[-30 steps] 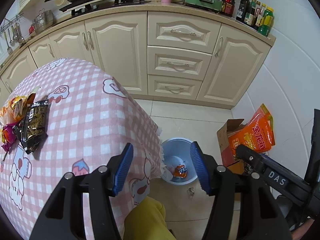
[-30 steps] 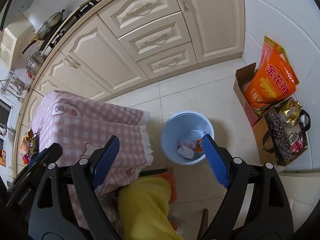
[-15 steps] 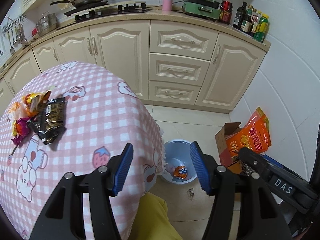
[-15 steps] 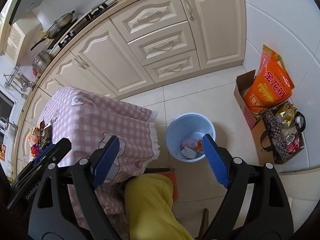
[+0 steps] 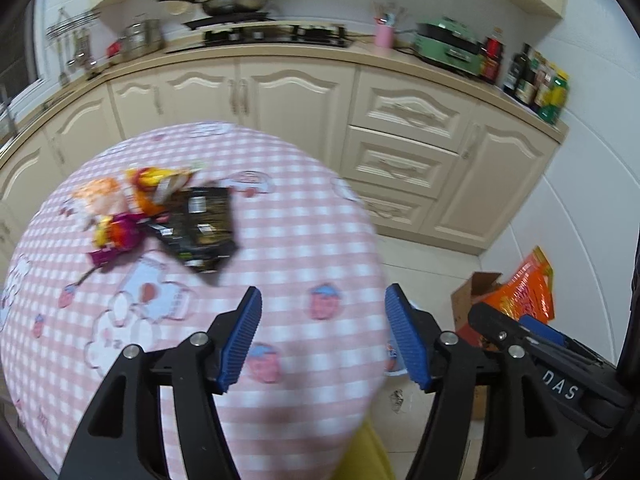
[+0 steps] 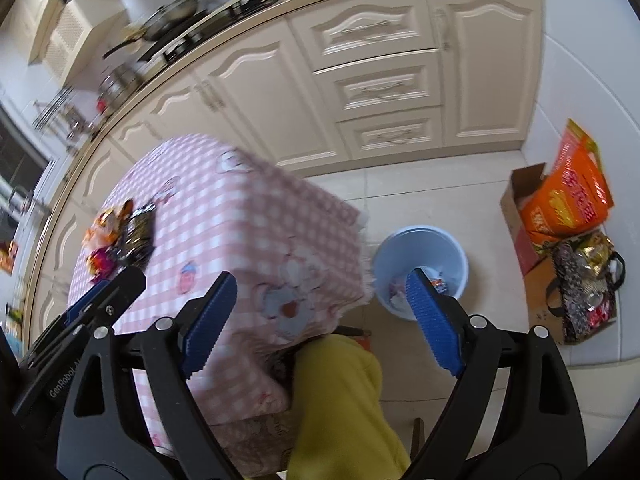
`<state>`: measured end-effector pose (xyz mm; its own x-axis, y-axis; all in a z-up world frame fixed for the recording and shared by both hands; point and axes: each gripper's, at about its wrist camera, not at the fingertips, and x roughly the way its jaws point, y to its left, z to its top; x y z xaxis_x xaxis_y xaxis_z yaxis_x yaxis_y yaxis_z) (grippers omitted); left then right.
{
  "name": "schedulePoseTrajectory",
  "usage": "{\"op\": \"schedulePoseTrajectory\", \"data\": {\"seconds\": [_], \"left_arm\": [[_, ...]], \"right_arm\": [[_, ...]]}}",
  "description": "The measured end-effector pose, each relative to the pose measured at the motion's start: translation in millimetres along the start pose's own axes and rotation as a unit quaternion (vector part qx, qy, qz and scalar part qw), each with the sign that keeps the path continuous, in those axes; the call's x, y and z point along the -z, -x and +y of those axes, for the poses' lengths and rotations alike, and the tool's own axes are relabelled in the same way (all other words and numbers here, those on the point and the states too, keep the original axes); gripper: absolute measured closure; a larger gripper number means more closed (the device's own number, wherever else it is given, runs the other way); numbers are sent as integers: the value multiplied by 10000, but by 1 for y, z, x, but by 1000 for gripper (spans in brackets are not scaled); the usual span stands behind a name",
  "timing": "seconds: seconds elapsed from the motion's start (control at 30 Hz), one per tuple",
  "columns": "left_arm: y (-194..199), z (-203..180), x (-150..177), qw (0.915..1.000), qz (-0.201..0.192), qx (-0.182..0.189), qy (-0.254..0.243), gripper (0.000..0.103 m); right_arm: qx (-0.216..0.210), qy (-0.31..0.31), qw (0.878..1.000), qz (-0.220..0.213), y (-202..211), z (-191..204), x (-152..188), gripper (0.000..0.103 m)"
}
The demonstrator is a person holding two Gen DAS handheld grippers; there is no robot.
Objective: Collect trash
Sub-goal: 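Return both tools to the remaining wrappers on the table, then grasp the candy wrapper with the left tool while the right tool grasps the black packet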
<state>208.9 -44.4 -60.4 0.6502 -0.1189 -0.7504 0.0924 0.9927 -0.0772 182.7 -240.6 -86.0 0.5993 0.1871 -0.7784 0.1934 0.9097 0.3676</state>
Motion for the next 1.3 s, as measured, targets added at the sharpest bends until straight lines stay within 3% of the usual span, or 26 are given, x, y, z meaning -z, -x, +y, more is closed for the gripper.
{"op": "schedulePoseTrajectory", "data": {"seconds": [0.37, 0.53, 0.7, 0.93, 0.97, 1.03, 1.07, 1.1, 1.13, 1.17, 1.2, 1.3], "left_arm": [[7, 108, -3, 9951, 15, -608, 773, 34], [4, 142, -7, 9930, 93, -719, 933, 34], [-5, 172, -18, 9951, 124, -523, 835, 34], [-43, 198, -32, 9959, 558, -86, 711, 35], [-48, 200, -33, 9954, 597, 31, 747, 37], [-58, 204, -34, 9940, 695, 115, 833, 60], [-65, 206, -33, 9928, 784, 76, 905, 66], [-70, 209, -33, 9916, 852, 34, 976, 70], [-71, 211, -32, 9908, 841, 69, 1063, 71], [-70, 212, -32, 9905, 823, 80, 1096, 73], [-68, 213, -32, 9904, 789, 49, 1130, 78], [-62, 218, -31, 9896, 712, 39, 1253, 80]], "right_arm": [[-431, 927, 9941, 373, -32, 99, 5, 18], [-575, 1111, 9908, 520, -50, 130, -2, 18], [-714, 1261, 9868, 719, -72, 159, -12, 18], [-812, 1422, 9808, 1062, -108, 186, -26, 18], [-824, 1416, 9800, 1131, -115, 188, -28, 18], [-838, 1432, 9782, 1250, -125, 191, -29, 21], [-817, 1468, 9778, 1251, -129, 193, -29, 26], [-767, 1518, 9783, 1185, -130, 195, -30, 30], [-797, 1511, 9782, 1183, -130, 195, -31, 49], [-883, 1416, 9780, 1252, -131, 194, -32, 58], [-880, 1338, 9787, 1281, -132, 191, -33, 59], [-973, 1211, 9797, 1271, -130, 185, -35, 61]]}}
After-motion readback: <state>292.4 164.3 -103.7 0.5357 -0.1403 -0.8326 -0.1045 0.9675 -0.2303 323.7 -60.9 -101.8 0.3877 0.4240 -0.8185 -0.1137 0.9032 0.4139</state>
